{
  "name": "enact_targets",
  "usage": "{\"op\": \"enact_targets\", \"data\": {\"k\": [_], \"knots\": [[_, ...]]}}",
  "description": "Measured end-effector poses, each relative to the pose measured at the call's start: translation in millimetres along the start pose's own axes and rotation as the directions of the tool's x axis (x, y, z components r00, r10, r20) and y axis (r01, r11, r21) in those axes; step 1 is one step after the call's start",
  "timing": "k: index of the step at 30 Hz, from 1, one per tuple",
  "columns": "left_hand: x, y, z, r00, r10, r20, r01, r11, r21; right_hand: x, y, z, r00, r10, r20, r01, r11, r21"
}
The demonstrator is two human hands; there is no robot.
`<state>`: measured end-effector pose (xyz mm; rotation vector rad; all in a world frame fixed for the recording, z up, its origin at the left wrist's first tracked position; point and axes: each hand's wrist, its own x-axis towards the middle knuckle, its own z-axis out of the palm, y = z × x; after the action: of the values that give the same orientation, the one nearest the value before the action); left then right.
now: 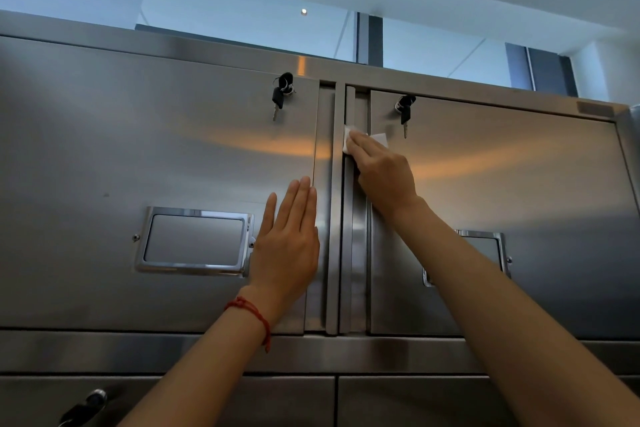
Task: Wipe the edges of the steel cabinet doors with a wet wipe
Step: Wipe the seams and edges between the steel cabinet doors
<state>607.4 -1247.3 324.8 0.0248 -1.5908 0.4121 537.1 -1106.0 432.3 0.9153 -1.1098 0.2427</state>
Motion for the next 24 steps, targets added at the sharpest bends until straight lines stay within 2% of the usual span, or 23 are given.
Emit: {"op": "enact_targets", "data": {"k": [3, 9, 15, 20, 24], "knots": [[-0.9, 0.0, 0.7, 1.0, -0.001, 0.0, 0.001, 1.0, 0.003, -7.1, 0.7, 0.9, 0.999, -0.034, -0.011, 0.034, 0.999, -0.004], [-0.5, -0.2, 2.2, 1.0, -0.005, 0.006, 0.005, 1.0, 0.012, 8.4, 2.5, 5.3, 0.999, 0.032, -0.008, -0.032, 0.999, 0.007], [-0.4, 0.2, 1.6, 1.0, -0.002, 0.002, 0.002, 1.0, 0.022, 2.7, 3.5, 1.4, 1.0, -0.03, -0.009, 0.03, 1.0, -0.003], [-1.4, 0.4, 0.6, 1.0, -0.001, -0.013, 0.002, 1.0, 0.008, 8.9, 1.8, 0.9, 1.0, 0.023, 0.012, -0.023, 1.0, 0.005], [-0.1, 0.8, 0.7, 1.0, -0.002, -0.013, 0.002, 1.0, 0.002, -4.0, 0.9, 0.5, 0.999, -0.042, -0.023, 0.042, 0.999, -0.014]]}}
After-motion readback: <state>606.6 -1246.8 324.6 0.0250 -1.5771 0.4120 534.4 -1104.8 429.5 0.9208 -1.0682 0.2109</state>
